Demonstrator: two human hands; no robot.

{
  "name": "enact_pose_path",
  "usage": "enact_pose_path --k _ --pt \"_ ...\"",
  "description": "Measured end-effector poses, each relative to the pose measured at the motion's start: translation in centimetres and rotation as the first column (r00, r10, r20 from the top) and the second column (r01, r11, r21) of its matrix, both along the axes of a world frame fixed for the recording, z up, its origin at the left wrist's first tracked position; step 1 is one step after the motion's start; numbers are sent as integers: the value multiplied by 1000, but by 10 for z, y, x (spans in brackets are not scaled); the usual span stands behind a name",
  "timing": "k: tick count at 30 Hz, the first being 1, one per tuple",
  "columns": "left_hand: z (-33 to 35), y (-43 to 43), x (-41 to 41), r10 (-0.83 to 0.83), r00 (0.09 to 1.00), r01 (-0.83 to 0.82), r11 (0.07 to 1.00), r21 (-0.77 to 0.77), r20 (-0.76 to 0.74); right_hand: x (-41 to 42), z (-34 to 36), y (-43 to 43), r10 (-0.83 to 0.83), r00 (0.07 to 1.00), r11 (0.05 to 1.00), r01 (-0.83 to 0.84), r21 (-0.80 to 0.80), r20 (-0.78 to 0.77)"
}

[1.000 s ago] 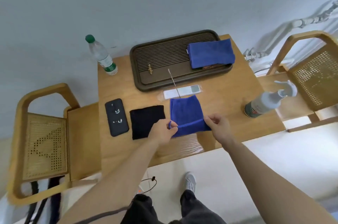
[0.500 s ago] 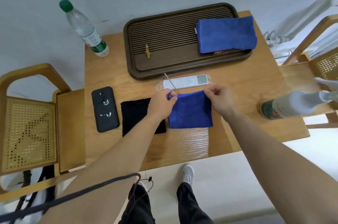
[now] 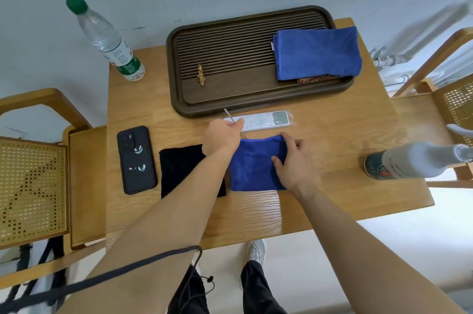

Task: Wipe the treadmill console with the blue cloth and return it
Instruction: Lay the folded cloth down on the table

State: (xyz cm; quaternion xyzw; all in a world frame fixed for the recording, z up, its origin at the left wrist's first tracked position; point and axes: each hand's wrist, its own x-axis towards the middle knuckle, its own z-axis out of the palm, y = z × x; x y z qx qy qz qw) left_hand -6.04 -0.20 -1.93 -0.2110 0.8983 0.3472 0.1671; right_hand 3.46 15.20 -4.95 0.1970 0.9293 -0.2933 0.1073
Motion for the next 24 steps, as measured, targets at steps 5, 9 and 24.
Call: enact_pose_path --k 5,9,24 --pt "-5 3 -4 98 995 -102 969 226 28 -2 -2 1 -17 1000 1000 17 -10 20" --pt "13 -10 -8 232 973 -198 866 458 -19 -4 -2 3 -14 999 1000 14 -12 33" --pt "39 -16 -48 576 723 -662 421 620 381 -8 -1 1 -32 997 999 34 -26 65"
